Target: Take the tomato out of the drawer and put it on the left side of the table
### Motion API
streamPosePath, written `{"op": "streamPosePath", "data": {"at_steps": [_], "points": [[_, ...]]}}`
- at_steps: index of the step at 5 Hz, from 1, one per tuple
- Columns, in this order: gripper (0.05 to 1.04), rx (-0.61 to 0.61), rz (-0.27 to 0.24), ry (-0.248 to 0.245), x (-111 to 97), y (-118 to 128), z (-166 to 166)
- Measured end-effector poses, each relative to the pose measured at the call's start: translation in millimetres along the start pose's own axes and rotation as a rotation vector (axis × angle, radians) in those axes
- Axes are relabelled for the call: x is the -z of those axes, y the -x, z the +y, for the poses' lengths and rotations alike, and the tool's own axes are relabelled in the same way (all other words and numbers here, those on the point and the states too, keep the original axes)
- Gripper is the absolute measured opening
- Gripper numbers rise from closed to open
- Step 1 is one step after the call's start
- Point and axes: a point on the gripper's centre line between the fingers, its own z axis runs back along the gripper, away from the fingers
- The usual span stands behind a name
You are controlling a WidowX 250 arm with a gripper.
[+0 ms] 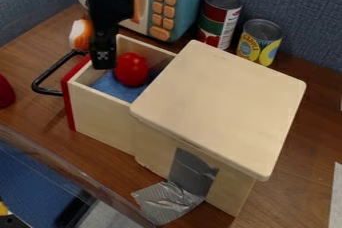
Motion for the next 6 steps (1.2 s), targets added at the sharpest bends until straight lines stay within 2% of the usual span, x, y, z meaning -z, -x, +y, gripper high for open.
{"op": "streamPosePath", "data": {"at_steps": [1, 3, 6], "points": [[0.999, -0.010, -0.011, -0.012, 0, -2, 3], [0.999, -0.042, -0.049, 0.003, 5, -18, 13], [1.000, -0.013, -0.063, -0.007, 12, -44, 5]]}}
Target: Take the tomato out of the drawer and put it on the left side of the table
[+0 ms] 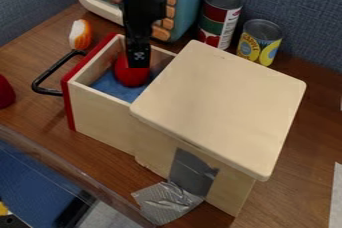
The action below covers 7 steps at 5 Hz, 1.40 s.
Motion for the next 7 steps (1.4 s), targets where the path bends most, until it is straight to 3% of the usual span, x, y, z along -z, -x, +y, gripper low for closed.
{"op": "streamPosePath", "data": {"at_steps": [3, 7], "points": [[0.999, 0.029, 0.043, -0.007, 12, 6, -6], [0.999, 0.080, -0.013, -0.087, -16, 4, -3]]}}
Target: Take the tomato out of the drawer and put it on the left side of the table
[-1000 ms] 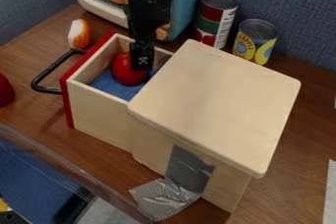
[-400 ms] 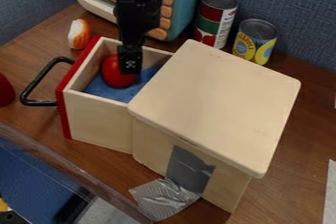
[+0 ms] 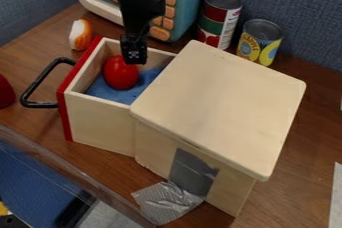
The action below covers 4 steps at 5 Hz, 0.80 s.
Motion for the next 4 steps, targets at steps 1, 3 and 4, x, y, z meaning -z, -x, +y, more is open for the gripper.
{"op": "streamPosePath", "data": {"at_steps": [1, 3, 4], "points": [[0.999, -0.020, 0.010, 0.002, -1, 5, -6], [0.999, -0.061, 0.079, 0.017, 5, 24, -26], [0.999, -0.075, 0.089, 0.014, 7, 28, -29]]}}
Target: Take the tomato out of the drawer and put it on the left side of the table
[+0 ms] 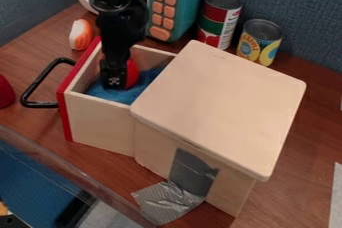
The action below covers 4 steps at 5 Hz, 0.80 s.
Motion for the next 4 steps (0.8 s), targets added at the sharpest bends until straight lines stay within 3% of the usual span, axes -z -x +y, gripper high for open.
{"op": "streamPosePath", "data": {"at_steps": [4], "points": [[1.001, -0.070, -0.008, 0.023, 17, 3, 14]]}}
